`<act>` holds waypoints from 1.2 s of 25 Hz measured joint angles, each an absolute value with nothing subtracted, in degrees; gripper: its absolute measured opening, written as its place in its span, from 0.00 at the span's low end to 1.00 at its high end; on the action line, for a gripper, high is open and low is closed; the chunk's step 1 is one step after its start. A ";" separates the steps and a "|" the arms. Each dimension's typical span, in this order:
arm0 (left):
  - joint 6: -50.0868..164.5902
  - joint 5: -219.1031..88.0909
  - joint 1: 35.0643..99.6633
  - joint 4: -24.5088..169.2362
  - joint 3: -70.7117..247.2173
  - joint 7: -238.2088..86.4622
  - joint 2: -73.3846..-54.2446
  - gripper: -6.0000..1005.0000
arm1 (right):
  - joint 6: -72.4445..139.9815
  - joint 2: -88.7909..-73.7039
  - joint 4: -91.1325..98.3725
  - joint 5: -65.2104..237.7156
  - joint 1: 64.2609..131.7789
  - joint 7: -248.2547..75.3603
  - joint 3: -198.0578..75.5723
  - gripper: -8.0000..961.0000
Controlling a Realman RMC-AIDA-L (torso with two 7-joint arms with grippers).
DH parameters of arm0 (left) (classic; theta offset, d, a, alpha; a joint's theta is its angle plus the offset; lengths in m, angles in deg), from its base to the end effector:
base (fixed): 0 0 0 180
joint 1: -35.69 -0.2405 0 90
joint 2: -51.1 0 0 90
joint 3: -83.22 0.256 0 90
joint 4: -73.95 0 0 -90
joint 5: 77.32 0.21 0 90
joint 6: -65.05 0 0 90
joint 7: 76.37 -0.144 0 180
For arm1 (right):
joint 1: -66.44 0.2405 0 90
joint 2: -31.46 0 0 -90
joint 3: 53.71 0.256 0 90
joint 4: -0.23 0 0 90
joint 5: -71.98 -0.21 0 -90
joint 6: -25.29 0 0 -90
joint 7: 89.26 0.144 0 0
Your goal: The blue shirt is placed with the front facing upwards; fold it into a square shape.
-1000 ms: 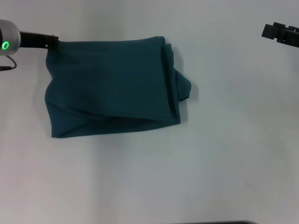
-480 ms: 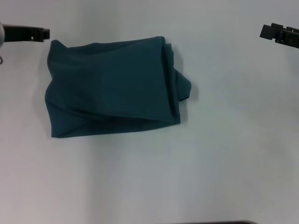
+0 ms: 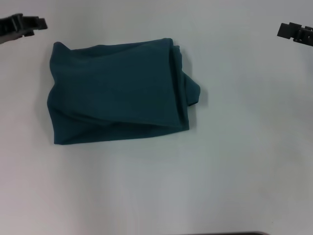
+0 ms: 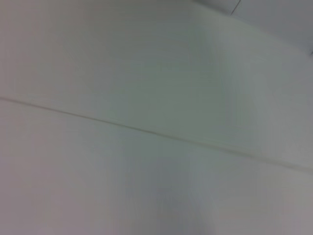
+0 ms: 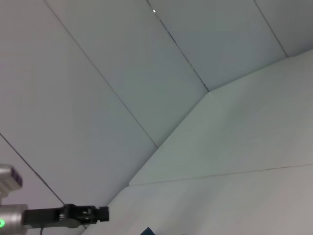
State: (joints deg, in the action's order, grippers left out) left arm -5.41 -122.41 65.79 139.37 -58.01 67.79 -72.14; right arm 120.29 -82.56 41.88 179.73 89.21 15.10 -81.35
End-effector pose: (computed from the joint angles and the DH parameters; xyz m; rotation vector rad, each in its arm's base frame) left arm -0.2707 0.3846 0.0703 -1.9403 -1.5203 -0.4938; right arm 0.3088 0.3105 0.0863 -2.3007 1.2026 0.9929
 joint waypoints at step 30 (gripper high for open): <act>-36.25 -143.60 60.67 118.54 -65.17 56.45 -65.32 0.42 | 120.81 -79.84 41.89 192.72 97.27 35.45 -82.79 0.94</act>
